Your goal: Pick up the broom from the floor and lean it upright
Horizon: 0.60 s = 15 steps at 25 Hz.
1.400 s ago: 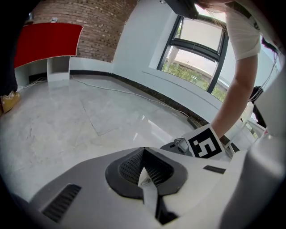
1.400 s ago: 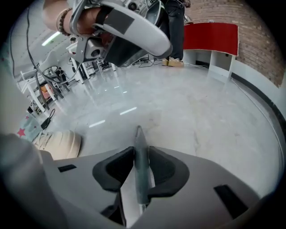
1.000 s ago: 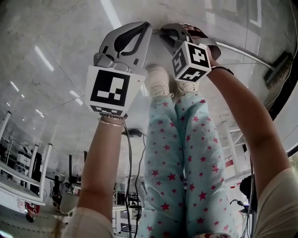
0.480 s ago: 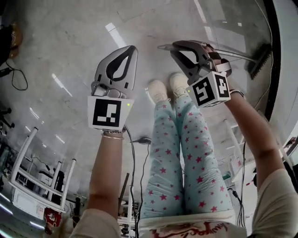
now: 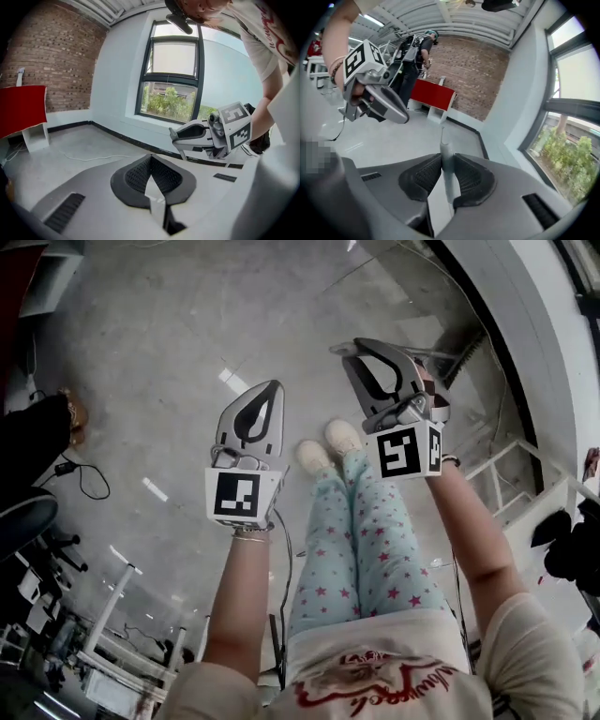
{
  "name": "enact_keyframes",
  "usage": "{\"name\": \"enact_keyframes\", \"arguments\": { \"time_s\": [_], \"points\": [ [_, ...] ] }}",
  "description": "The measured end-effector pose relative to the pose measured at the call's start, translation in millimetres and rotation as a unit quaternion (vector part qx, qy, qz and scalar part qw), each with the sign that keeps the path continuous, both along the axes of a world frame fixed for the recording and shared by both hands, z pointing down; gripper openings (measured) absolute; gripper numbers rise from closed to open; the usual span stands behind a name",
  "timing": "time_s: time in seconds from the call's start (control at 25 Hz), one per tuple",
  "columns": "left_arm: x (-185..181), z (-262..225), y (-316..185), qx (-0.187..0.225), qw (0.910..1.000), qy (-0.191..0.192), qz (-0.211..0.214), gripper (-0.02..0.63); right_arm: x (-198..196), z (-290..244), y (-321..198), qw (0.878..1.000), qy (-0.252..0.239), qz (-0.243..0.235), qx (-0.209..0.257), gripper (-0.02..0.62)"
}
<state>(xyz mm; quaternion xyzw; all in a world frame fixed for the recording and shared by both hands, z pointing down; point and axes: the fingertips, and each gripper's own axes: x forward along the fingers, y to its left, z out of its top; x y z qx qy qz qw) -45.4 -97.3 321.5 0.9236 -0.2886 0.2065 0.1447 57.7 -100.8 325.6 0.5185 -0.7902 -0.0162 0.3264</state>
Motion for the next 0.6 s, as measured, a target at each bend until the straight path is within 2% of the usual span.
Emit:
{"name": "enact_keyframes", "arguments": {
  "time_s": [0.16, 0.28, 0.4, 0.6],
  "points": [
    [40, -41, 11, 0.012, 0.9986, 0.004, 0.051, 0.017, 58, -64, 11, 0.994, -0.008, 0.098, 0.045, 0.101],
    [68, -65, 20, 0.024, 0.9960, 0.005, 0.086, 0.017, 116, -113, 23, 0.980, -0.007, 0.177, 0.095, 0.098],
    [97, -81, 35, 0.026, 0.9931, 0.002, 0.114, 0.017, 180, -150, 43, 0.956, -0.017, 0.261, 0.134, 0.097],
    [162, -103, 51, 0.040, 0.9850, -0.007, 0.168, 0.016, 283, -188, 86, 0.902, -0.052, 0.398, 0.161, 0.096]
  ]
}}
